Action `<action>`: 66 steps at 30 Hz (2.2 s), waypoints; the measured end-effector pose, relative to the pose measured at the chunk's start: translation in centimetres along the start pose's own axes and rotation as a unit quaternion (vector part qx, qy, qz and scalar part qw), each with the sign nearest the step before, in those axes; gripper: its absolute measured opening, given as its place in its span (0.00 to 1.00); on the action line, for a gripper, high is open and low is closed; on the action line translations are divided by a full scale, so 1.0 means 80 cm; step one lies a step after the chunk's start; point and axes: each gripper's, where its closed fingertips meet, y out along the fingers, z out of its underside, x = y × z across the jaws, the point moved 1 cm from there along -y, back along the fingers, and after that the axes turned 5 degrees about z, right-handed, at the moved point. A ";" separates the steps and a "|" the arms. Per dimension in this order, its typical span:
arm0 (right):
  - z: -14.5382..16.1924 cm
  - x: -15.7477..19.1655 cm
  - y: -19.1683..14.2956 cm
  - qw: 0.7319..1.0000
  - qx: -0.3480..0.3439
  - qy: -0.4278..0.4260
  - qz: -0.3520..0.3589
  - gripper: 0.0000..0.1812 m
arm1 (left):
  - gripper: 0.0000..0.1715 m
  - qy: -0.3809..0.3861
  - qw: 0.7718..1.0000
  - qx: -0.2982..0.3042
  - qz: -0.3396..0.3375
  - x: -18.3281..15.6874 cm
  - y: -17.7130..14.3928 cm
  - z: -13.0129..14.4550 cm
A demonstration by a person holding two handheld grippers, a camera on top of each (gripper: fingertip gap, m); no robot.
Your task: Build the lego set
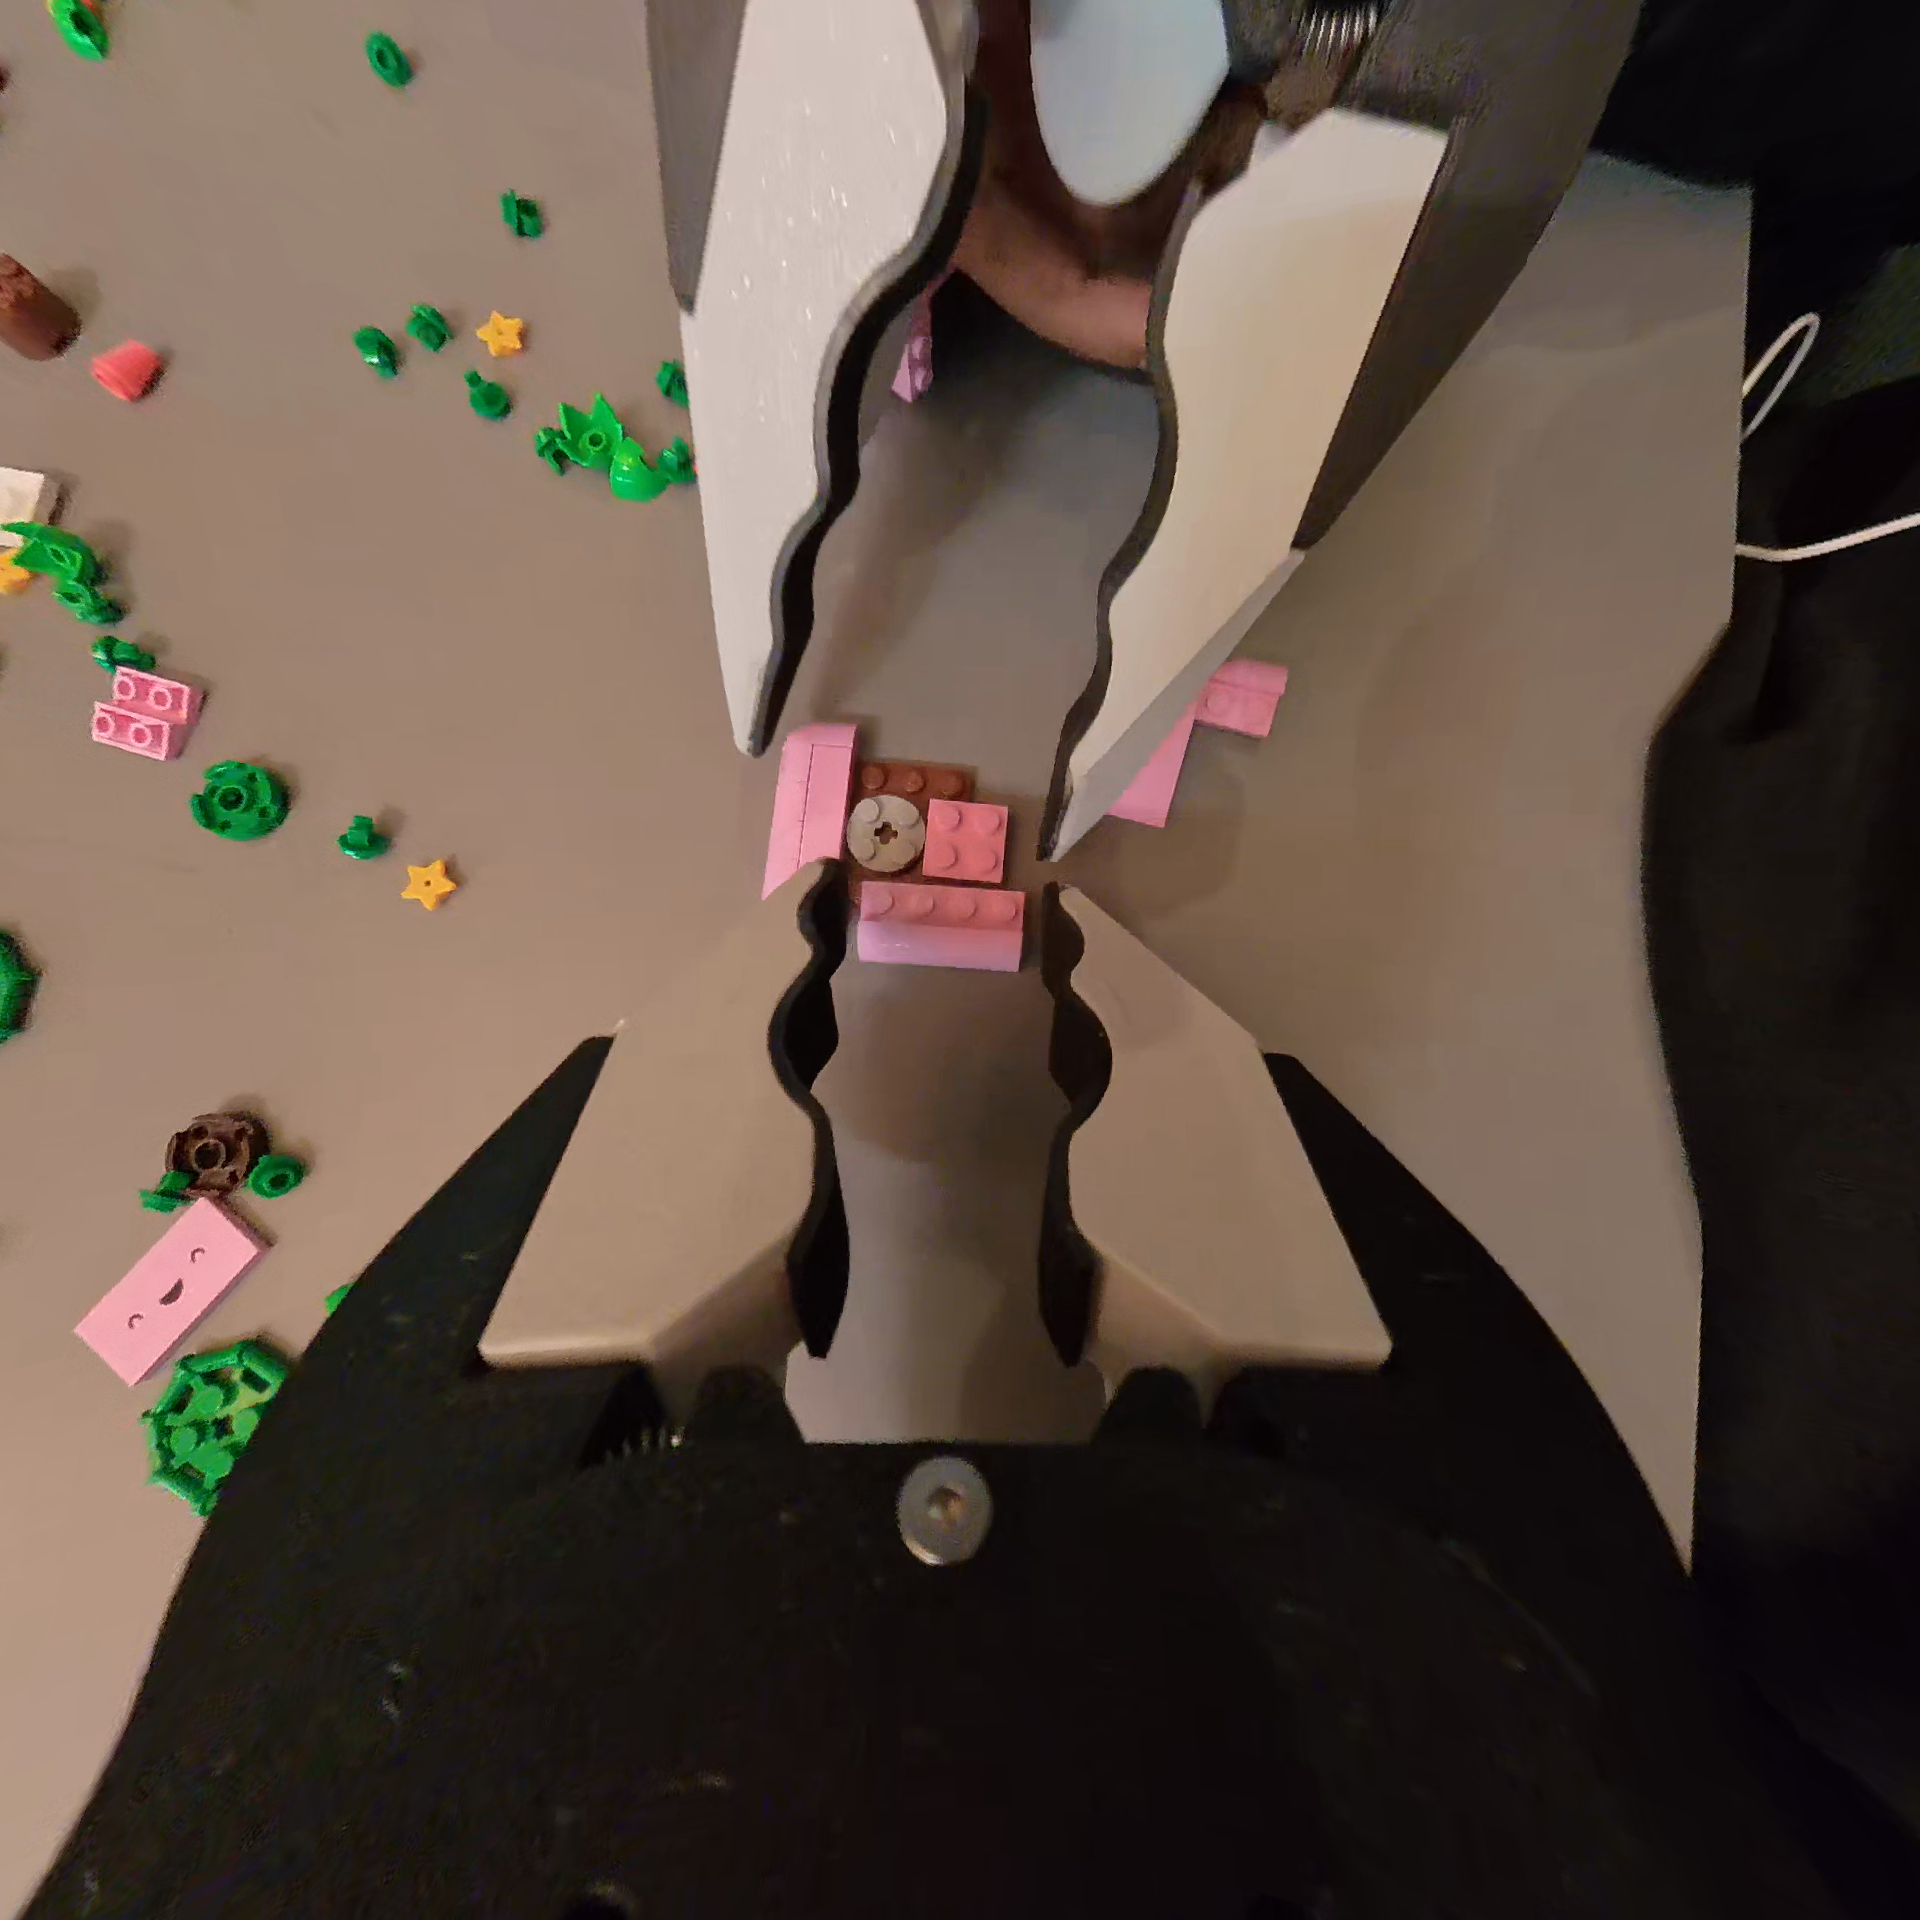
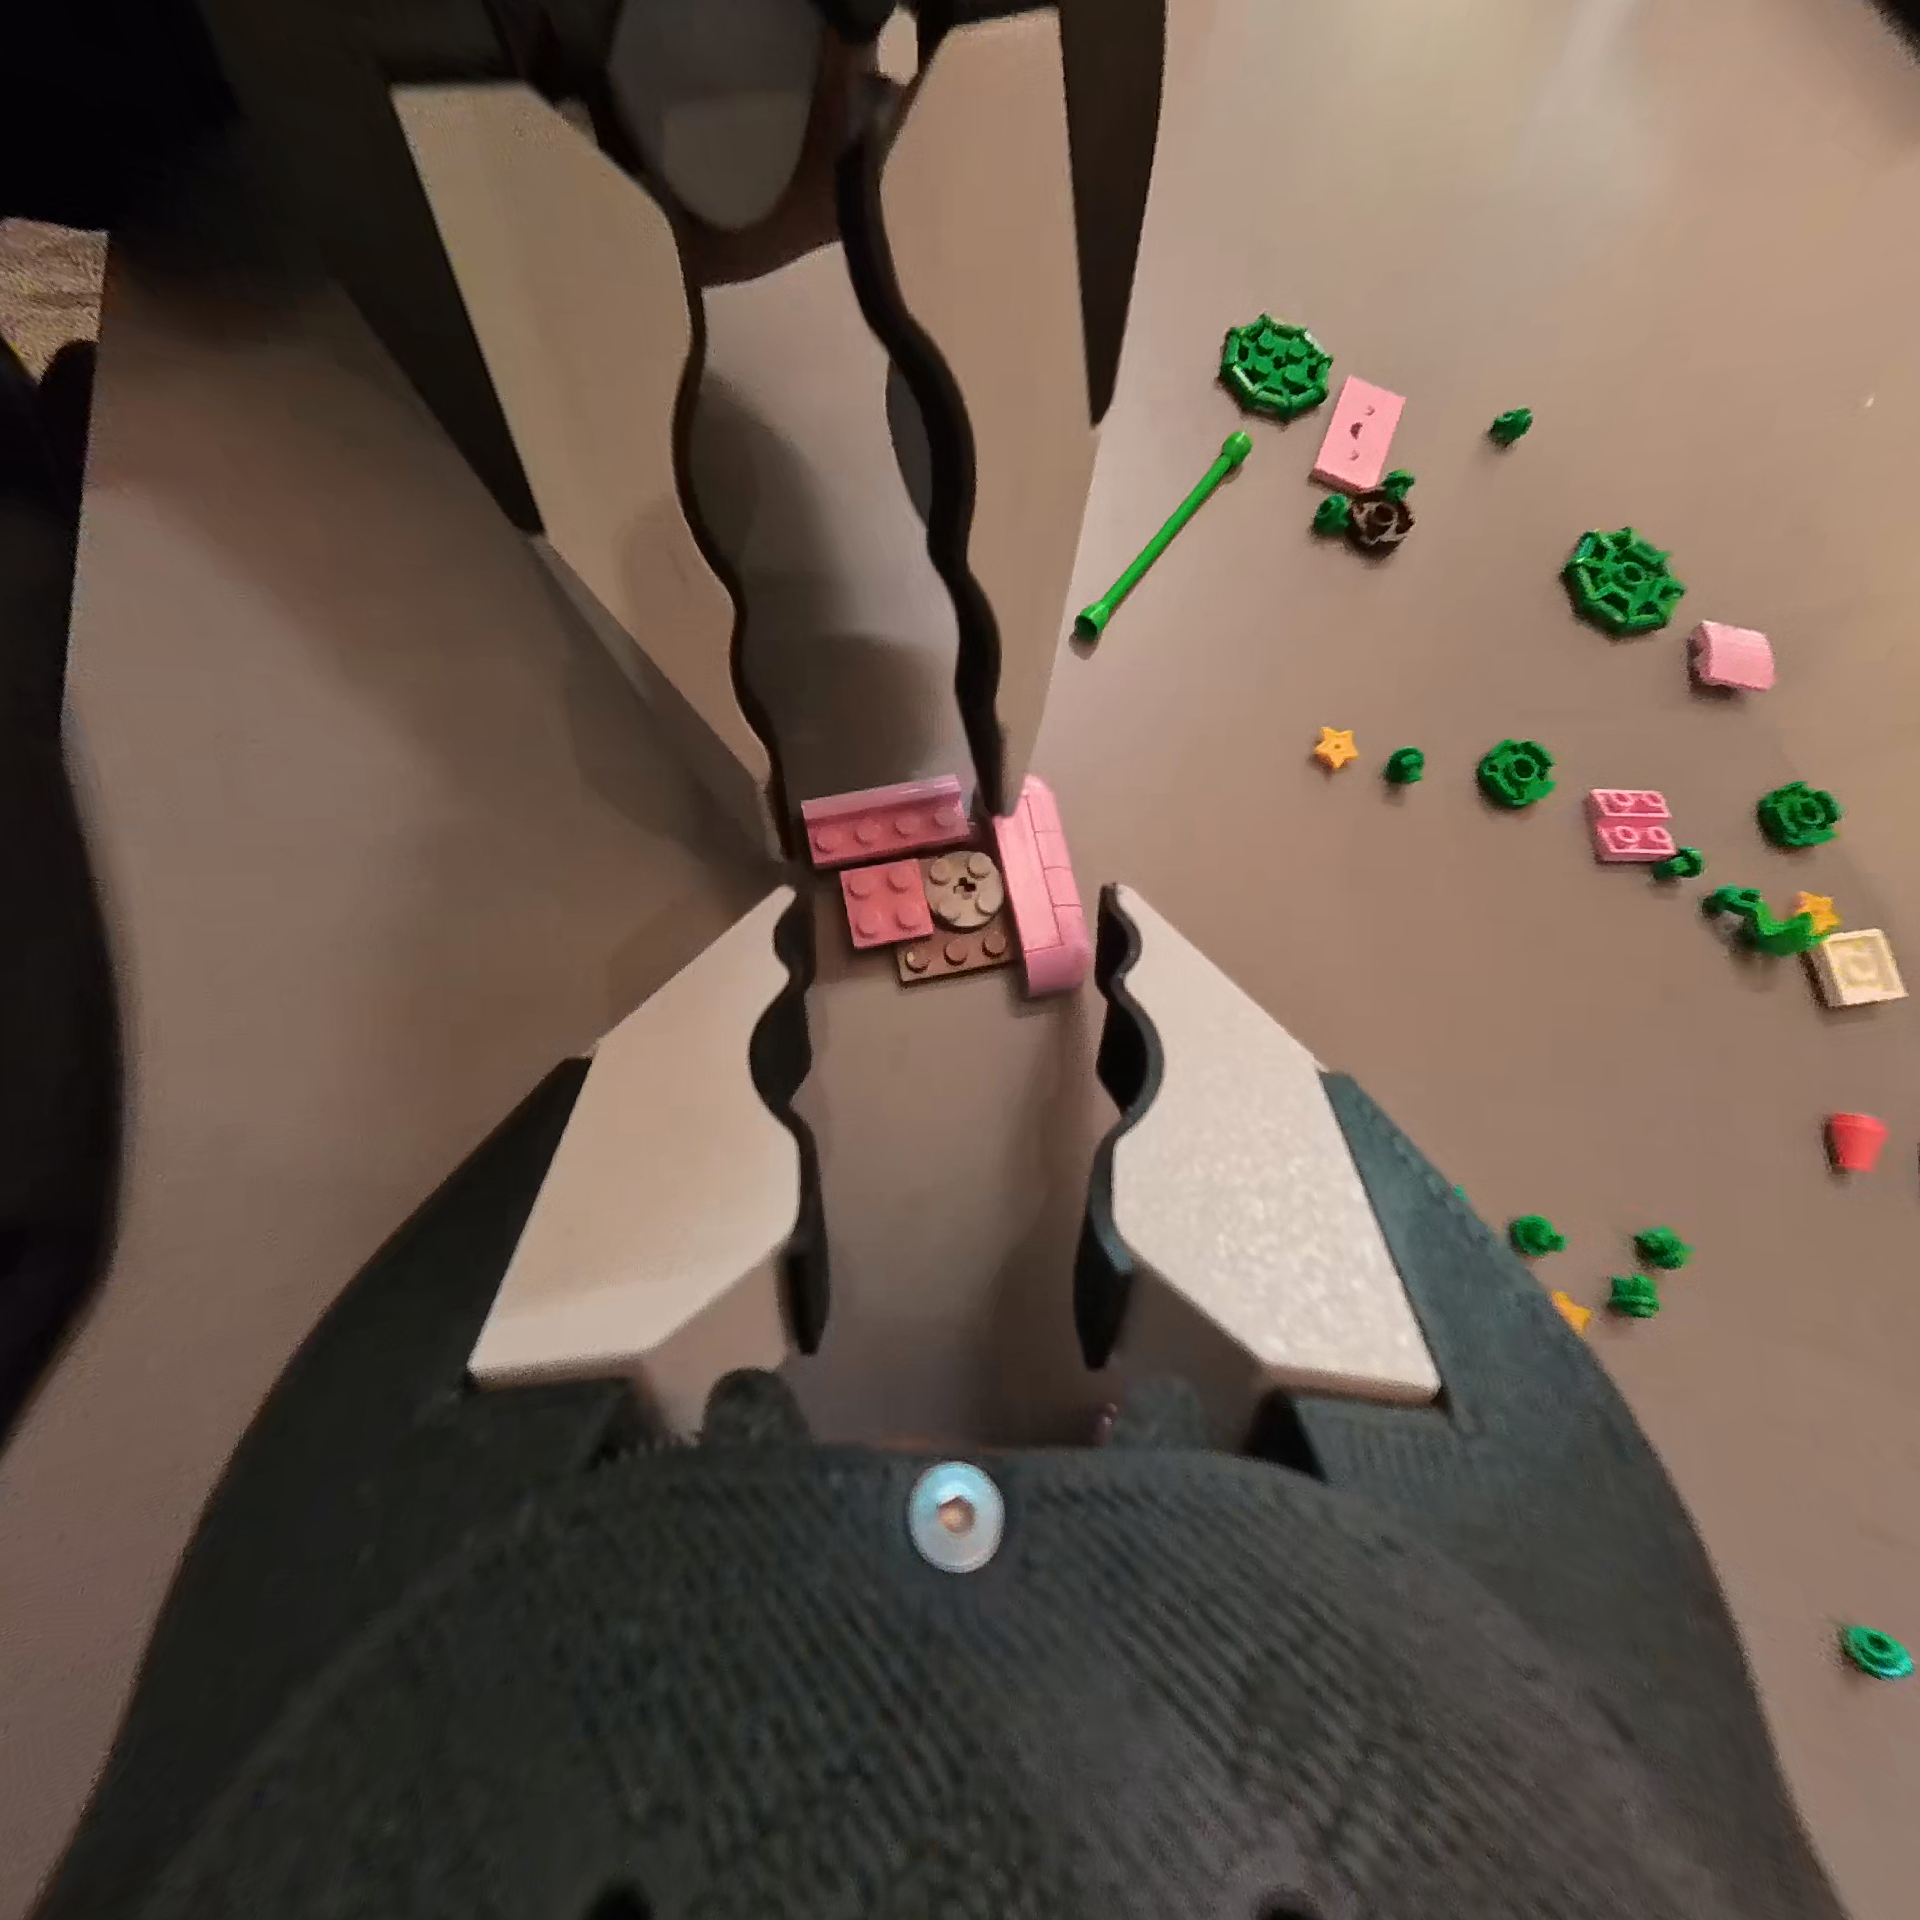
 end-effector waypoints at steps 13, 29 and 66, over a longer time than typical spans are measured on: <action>-0.003 0.006 0.013 0.999 0.012 0.024 -0.024 0.34 | 0.20 -0.009 0.999 -0.019 -0.034 0.002 0.000 0.015; -0.004 0.011 0.017 1.000 0.013 0.017 -0.019 0.33 | 0.19 -0.004 0.998 -0.047 -0.030 -0.003 -0.008 0.008; -0.010 0.008 0.014 0.997 0.006 0.075 -0.024 0.00 | 0.14 -0.029 0.998 -0.052 -0.017 0.000 0.001 0.016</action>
